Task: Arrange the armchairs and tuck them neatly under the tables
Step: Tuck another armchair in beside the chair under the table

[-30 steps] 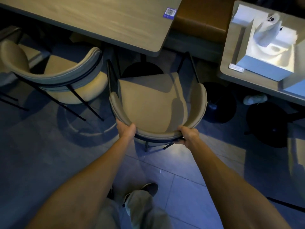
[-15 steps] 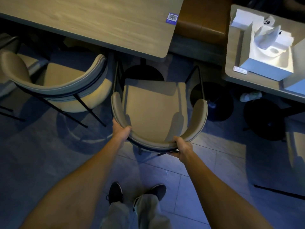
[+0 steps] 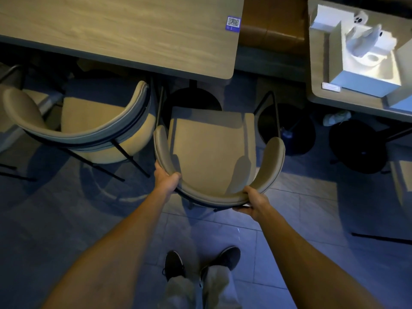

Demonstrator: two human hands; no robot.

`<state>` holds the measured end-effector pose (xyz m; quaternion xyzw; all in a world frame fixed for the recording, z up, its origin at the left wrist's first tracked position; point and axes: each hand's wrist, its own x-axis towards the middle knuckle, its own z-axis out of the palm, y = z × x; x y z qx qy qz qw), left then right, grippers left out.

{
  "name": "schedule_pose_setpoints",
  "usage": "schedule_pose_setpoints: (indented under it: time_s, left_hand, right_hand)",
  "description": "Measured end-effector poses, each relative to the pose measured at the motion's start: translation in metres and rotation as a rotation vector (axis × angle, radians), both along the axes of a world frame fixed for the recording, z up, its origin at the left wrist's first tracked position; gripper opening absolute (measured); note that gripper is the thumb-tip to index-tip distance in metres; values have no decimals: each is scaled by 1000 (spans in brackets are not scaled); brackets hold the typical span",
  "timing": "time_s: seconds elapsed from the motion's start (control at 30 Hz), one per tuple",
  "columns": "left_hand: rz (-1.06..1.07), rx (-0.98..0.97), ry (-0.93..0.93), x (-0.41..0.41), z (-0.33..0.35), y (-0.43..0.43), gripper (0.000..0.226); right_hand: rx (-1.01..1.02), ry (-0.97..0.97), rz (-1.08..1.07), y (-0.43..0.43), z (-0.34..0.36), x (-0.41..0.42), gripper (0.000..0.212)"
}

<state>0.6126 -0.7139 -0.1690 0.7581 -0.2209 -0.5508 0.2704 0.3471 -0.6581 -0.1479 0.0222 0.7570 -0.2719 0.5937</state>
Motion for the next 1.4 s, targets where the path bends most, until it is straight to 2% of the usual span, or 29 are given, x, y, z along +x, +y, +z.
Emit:
schedule_pose_setpoints:
  time_s: [0.13, 0.3, 0.7, 0.97, 1.4]
  left_hand:
    - [5, 0, 22, 14, 0, 3, 84]
    - [23, 32, 27, 20, 1, -1, 88]
    - [-62, 19, -20, 51, -7, -3, 87]
    - [16, 35, -5, 42, -9, 6, 92]
    - [-23, 102, -10, 27, -4, 6, 91]
  right_hand:
    - [16, -15, 21, 4, -1, 10, 42]
    - [27, 8, 25, 5, -1, 20, 33]
    - [-18, -51, -3, 24, -10, 44, 29]
    - [-37, -16, 8, 25, -12, 42, 34]
    - [-25, -3, 96, 15, -5, 22, 34]
